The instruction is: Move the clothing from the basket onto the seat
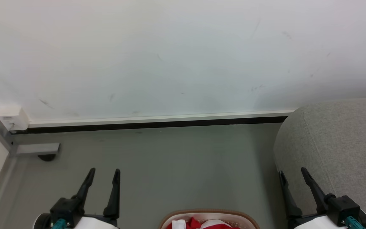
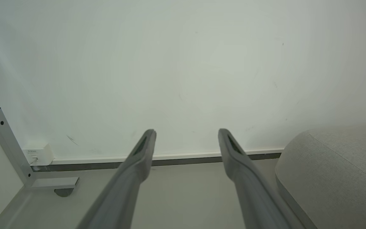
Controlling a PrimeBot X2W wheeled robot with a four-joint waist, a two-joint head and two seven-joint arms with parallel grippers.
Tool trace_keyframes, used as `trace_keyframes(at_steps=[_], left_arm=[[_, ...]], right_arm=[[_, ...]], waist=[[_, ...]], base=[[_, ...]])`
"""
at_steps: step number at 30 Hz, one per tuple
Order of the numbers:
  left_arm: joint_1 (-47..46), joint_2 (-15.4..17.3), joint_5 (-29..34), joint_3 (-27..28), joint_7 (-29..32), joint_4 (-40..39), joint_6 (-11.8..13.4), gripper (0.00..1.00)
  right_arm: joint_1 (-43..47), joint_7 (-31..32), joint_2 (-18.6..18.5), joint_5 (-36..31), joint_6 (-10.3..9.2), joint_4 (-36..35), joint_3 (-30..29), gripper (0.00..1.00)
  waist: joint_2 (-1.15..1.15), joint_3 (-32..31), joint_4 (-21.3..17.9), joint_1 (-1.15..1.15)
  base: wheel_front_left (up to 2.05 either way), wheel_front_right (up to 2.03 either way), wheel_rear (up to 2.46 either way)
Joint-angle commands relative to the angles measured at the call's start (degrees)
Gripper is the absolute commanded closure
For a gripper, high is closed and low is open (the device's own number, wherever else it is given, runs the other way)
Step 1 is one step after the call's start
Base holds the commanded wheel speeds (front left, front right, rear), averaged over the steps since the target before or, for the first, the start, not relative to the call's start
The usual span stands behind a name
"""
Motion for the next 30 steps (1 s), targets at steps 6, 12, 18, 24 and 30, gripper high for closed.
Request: trace_keyframes(at_steps=[6,12,18,24,30], left_arm=[[-0.1,0.4,-0.8,0.2,-0.1,0.0,0.3,0.0],[-0.4,0.4,-1.1,0.3,-0.1,-0.2,0.1,0.0],[-0.5,0.4,-1.5,0.4,-0.1,0.3,-0.4,0.0],[-1.8,0.3,-0.4,0.1,-0.1,1.2,-1.0,0.0],[-4.2,1.9,0.8,-1.5,0.0,3.0,-1.9,0.0]], right_arm=[[-0.8,-0.2,0.0,0.7,-0.12,-0.2,-0.3,0.0],[-0.9,-0.2,0.0,0.9,-0.12,-0.6,-0.2,0.0],[-1.2,-0.2,-0.1,1.4,-0.12,-1.1,-0.5,0.0],[-2.1,-0.2,-0.1,2.1,-0.12,-2.4,-0.4,0.0],[-3.5,-0.2,0.0,3.0,-0.12,-4.1,0.1,0.0]], waist=[[0.0,0.1,-0.5,0.0],[0.0,0.8,-1.7,0.0],[0.0,2.4,-4.2,0.0],[0.0,5.5,-7.8,0.0],[0.0,10.2,-12.3,0.0]], base=[[0.0,0.0,0.0],[0.0,0.0,0.0],[0.0,0.0,0.0],[0.0,0.0,0.0],[0.0,0.0,0.0]])
